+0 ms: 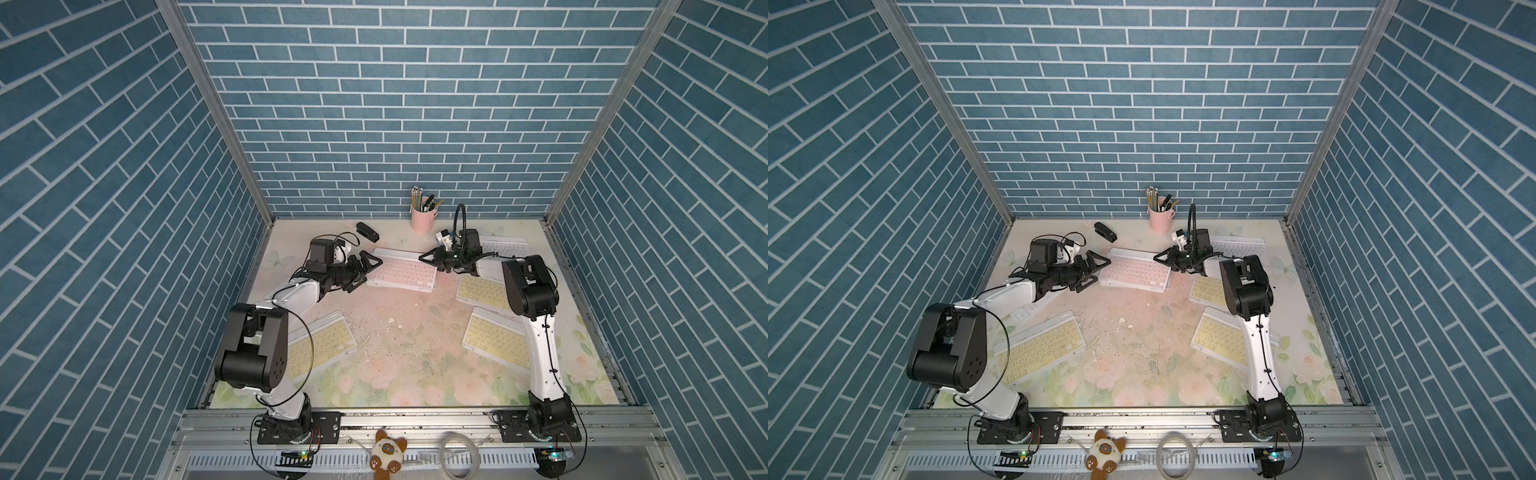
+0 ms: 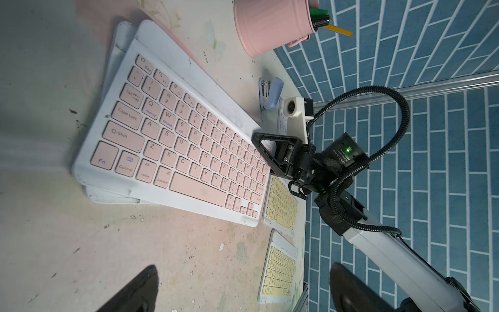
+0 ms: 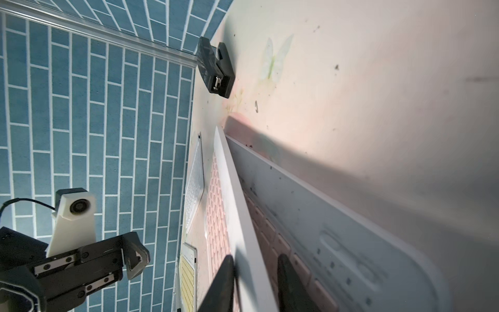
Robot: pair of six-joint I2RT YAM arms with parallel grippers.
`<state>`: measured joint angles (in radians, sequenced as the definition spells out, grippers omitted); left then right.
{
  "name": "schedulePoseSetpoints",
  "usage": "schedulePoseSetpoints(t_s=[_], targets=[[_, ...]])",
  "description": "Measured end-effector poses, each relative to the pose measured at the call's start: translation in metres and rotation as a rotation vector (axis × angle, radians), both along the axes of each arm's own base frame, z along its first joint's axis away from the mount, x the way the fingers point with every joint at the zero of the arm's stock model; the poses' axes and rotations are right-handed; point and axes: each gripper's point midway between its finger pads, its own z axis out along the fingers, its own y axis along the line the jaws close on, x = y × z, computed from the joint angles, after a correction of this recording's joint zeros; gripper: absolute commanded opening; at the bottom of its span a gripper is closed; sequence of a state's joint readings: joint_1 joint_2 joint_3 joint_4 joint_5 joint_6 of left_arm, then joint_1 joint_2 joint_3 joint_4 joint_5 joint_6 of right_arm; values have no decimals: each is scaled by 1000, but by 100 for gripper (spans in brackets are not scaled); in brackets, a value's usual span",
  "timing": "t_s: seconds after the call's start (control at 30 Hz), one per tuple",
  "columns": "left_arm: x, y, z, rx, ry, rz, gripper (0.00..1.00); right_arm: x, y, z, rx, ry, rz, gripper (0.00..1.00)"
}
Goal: Stack the numeric keypads
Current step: Place the numeric keypad at the numeric keypad.
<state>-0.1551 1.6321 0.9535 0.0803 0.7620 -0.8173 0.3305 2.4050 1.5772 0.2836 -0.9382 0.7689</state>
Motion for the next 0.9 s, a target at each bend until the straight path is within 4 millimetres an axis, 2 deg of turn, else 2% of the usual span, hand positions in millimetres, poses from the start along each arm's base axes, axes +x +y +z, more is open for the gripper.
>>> schedulePoseSetpoints(t_s=[0.33, 0.63, 0.9], targets=[[0, 0, -7, 1, 18, -3, 100, 6, -4, 2, -44, -44, 11, 47], [0, -1, -7, 0, 17, -7, 100, 13, -9, 5, -117, -96, 17, 53], [-1, -1, -8, 0, 20, -11, 100, 21, -28, 10, -246, -142, -34, 62]])
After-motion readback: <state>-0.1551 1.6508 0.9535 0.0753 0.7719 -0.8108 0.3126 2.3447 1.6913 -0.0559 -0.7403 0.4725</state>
